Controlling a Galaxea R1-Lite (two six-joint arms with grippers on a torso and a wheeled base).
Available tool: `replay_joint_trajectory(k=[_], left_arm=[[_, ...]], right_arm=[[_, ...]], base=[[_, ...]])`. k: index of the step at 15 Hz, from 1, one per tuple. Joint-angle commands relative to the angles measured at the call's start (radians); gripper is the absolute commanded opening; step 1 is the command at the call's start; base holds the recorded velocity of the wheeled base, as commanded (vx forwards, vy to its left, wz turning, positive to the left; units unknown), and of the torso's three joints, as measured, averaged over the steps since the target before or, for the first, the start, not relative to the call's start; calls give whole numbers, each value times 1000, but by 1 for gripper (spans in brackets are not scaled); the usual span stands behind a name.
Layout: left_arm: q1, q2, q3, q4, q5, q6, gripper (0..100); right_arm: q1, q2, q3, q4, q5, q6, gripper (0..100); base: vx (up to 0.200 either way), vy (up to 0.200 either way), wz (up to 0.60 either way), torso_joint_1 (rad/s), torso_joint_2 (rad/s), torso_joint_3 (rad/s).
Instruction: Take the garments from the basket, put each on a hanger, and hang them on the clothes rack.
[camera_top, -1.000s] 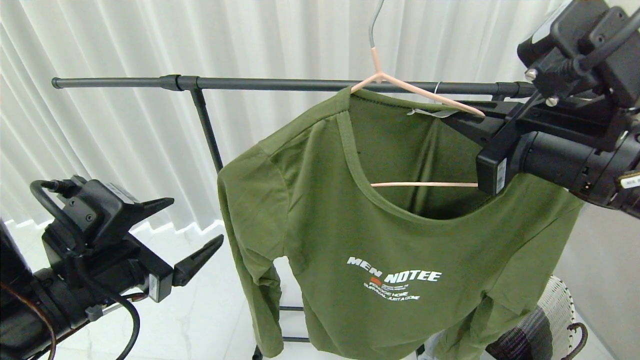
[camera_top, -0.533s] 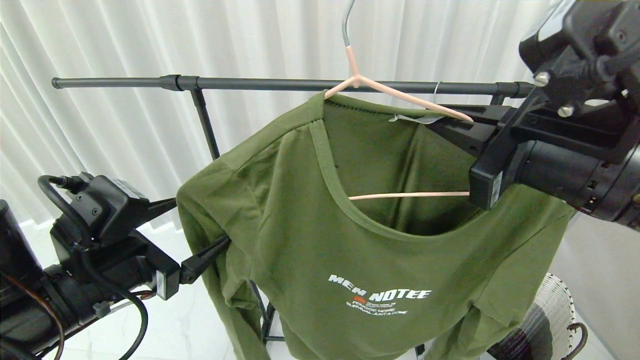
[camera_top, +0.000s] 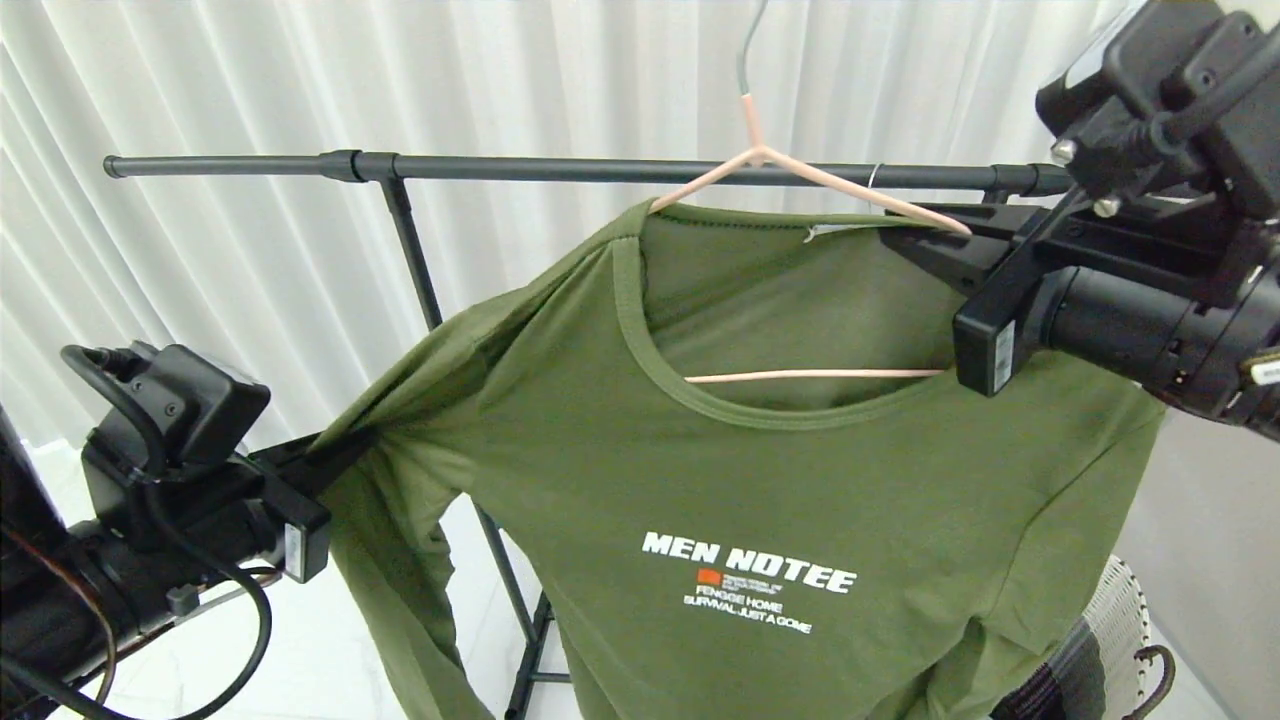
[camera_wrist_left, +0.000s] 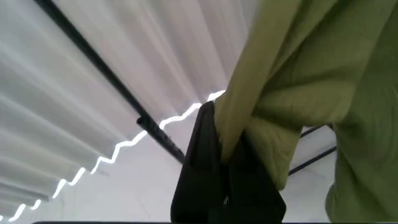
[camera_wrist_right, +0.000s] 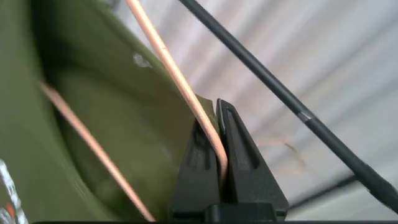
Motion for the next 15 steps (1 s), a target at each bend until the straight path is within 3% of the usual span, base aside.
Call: replay_joint_trajectory(k=[1, 2, 3, 7, 15], left_arm=[[66, 1, 1, 0, 1, 3, 0], [66, 0, 0, 0, 1, 4, 0], [60, -2, -3, 0, 1, 15, 100], [33, -9, -2, 0, 1, 36, 100], [33, -94, 18, -2, 20, 167, 100]], right_arm=[[-48, -2, -4, 0, -15, 0, 0], [-48, -5, -4, 0, -18, 1, 0], [-48, -5, -2, 0, -18, 1, 0], [-48, -5, -2, 0, -34, 1, 0], [-103, 122, -48, 3, -368, 6, 0]], base=[[0, 0, 0, 0, 0, 0], [0, 0, 0, 0, 0, 0], [0, 0, 0, 0, 0, 0], [0, 0, 0, 0, 0, 0], [0, 0, 0, 0, 0, 0]])
